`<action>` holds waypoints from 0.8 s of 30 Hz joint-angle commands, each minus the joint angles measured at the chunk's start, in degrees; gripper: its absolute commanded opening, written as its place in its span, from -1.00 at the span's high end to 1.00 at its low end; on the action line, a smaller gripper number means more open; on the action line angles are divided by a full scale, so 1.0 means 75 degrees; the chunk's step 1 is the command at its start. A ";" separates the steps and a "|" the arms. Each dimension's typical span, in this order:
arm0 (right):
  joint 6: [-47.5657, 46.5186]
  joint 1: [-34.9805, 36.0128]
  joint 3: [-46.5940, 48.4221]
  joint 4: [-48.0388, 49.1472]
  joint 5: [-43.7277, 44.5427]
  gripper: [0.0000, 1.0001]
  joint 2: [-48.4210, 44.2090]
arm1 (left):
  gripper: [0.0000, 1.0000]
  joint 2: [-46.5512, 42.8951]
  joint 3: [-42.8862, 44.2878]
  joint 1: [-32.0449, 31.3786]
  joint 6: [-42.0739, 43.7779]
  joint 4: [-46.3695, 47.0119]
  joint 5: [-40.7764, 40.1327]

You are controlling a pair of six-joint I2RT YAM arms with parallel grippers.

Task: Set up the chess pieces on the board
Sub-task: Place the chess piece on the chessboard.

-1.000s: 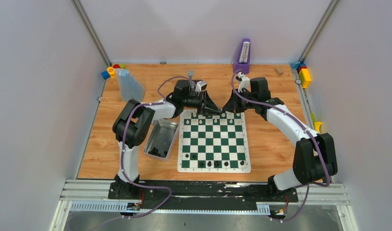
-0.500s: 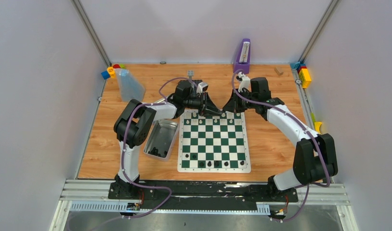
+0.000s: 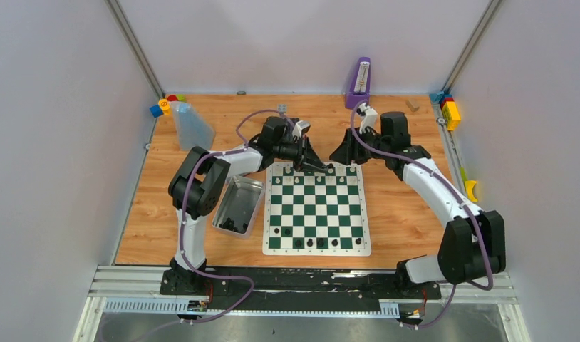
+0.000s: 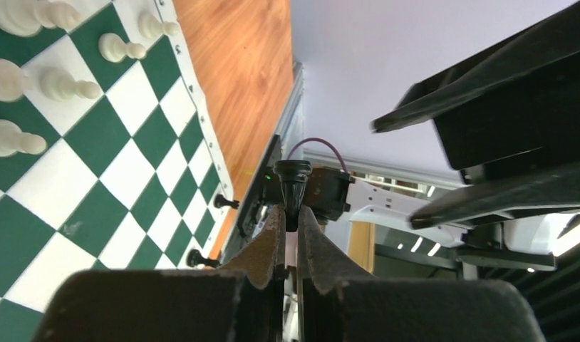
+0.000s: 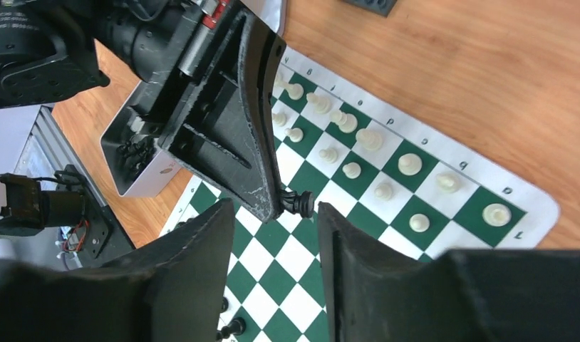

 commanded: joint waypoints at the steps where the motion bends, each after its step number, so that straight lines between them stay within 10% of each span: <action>1: -0.0365 -0.0466 -0.0037 0.0097 -0.0590 -0.02 -0.0563 | 0.96 -0.0465 0.0592 -0.0044 0.1843 -0.1887 -0.0010; 11: -0.0746 -0.2507 -0.0456 -0.0575 -0.0827 -0.04 -0.1379 | 0.97 -0.0856 0.3047 -0.0474 0.7782 -0.8291 -0.2213; 24: -0.1576 -0.3791 -0.0728 -0.1318 -0.1353 -0.02 -0.1847 | 0.99 -0.0369 0.4454 -0.2207 1.1189 -1.2467 -0.4605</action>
